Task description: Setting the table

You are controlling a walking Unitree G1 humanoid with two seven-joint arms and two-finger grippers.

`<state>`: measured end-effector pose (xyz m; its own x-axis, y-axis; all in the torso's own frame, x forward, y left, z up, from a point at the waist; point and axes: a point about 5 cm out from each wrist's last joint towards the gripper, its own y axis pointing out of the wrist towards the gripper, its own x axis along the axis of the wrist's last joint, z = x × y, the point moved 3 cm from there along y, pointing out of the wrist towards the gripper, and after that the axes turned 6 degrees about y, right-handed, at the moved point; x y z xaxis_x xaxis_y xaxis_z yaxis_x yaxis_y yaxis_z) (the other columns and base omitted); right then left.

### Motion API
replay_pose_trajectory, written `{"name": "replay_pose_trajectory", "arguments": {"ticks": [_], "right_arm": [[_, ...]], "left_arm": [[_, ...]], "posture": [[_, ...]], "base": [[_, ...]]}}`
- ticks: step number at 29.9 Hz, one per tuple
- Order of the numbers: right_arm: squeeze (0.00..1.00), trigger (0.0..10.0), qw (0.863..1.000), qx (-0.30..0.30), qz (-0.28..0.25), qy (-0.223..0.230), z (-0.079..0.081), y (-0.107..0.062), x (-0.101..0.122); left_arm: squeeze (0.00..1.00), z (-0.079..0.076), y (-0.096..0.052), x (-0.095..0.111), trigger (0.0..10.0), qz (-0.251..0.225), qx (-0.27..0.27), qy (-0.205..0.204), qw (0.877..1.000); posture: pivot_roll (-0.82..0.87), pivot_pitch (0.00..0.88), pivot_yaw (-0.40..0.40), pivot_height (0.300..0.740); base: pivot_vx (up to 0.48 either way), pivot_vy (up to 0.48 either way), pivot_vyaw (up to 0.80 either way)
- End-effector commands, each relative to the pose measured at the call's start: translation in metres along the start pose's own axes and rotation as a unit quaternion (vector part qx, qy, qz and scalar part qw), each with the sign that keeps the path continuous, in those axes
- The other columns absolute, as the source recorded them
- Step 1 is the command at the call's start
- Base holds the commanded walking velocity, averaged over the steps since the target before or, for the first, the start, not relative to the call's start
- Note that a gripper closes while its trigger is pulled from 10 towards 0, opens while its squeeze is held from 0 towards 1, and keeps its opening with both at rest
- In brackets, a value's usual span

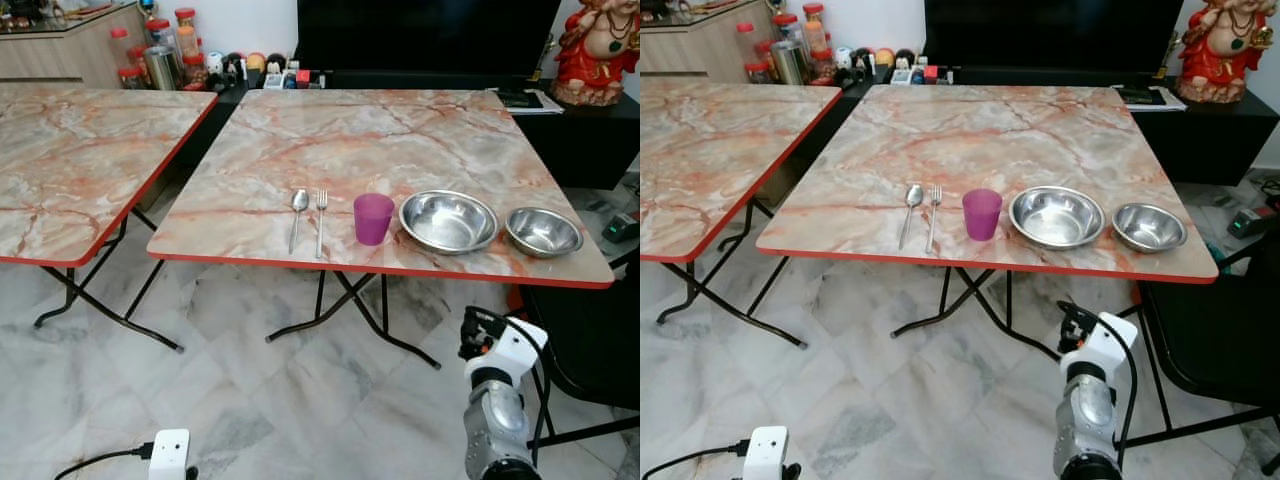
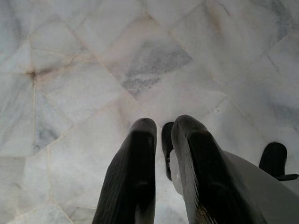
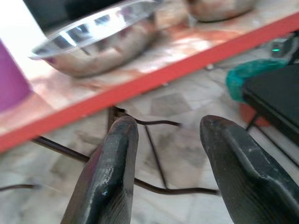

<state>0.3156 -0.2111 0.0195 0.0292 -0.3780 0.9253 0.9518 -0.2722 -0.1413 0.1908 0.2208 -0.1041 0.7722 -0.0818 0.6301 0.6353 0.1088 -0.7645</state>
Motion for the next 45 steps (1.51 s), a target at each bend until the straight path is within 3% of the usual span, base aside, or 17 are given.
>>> {"name": "replay_pose_trajectory", "arguments": {"ticks": [1,2,4,5,7,8,13,18,23,26,30,36,45], "right_arm": [[0.69,10.0,1.000,0.008,-0.015,0.011,0.007,0.007,0.011],[1.00,10.0,1.000,0.011,-0.016,0.017,0.008,0.008,0.012],[1.00,10.0,0.999,0.033,-0.017,0.014,0.015,0.013,0.019],[0.64,10.0,0.999,0.040,-0.014,-0.001,0.014,0.016,0.022],[0.64,10.0,0.999,0.042,-0.014,-0.007,0.014,0.017,0.023],[0.00,10.0,0.999,0.038,-0.018,-0.009,0.011,0.022,0.030],[0.00,10.0,0.999,0.023,-0.034,-0.010,-0.002,0.029,0.047],[0.00,10.0,0.999,0.014,-0.045,0.003,0.001,0.037,0.061],[0.00,10.0,0.999,0.022,-0.042,0.018,0.015,0.044,0.065],[0.00,10.0,0.997,0.068,-0.023,0.016,0.038,0.048,0.062],[0.00,10.0,0.996,0.086,-0.025,0.015,0.048,0.051,0.068],[0.00,10.0,0.996,0.077,-0.037,0.028,0.050,0.053,0.074],[0.00,10.0,0.996,0.073,-0.030,0.045,0.057,0.055,0.075]], "left_arm": [[0.00,0.006,0.000,0.004,10.0,-0.008,0.006,0.008,1.000],[0.00,0.006,0.001,0.006,10.0,-0.010,0.006,0.008,1.000],[0.00,0.003,0.003,0.015,10.0,-0.022,0.006,0.006,1.000],[0.00,-0.001,0.004,0.018,10.0,-0.026,0.006,-0.001,1.000],[0.00,-0.003,0.004,0.019,10.0,-0.027,0.005,-0.004,1.000],[0.00,-0.009,0.005,0.022,10.0,-0.031,-0.001,-0.009,0.999],[0.00,-0.026,0.005,0.021,10.0,-0.031,-0.014,-0.012,0.999],[0.00,-0.018,0.007,0.032,10.0,-0.044,-0.016,0.011,0.999],[0.00,0.000,0.009,0.049,10.0,-0.062,0.006,0.009,0.998],[0.00,0.009,0.010,0.056,10.0,-0.072,0.025,-0.013,0.997],[0.00,0.006,0.009,0.056,10.0,-0.078,0.029,-0.035,0.996],[0.00,-0.001,0.009,0.049,10.0,-0.071,0.021,-0.033,0.997],[0.00,0.006,0.009,0.054,10.0,-0.079,0.027,-0.036,0.996]], "posture": [[0.01,0.000,0.031,0.740],[0.00,0.000,0.010,0.740],[0.00,0.000,-0.005,0.740],[0.01,0.000,-0.025,0.740],[0.01,0.000,-0.025,0.740],[0.01,0.000,-0.035,0.740],[0.01,0.000,-0.025,0.740],[0.02,0.000,-0.001,0.740],[0.03,0.000,-0.024,0.740],[0.05,0.000,-0.077,0.740],[0.05,0.000,-0.075,0.740],[0.03,0.000,-0.058,0.740],[0.03,0.000,-0.072,0.740]], "base": [[0.000,0.000,0.00],[0.000,0.000,0.00],[0.000,0.000,0.00],[0.000,0.000,0.00],[0.000,0.000,0.00],[0.000,0.000,0.00],[0.000,0.000,0.00],[0.000,0.000,0.00],[0.000,0.000,0.00],[0.257,0.000,0.00],[0.270,0.000,0.00],[0.298,0.000,0.00],[0.347,0.000,0.00]]}}
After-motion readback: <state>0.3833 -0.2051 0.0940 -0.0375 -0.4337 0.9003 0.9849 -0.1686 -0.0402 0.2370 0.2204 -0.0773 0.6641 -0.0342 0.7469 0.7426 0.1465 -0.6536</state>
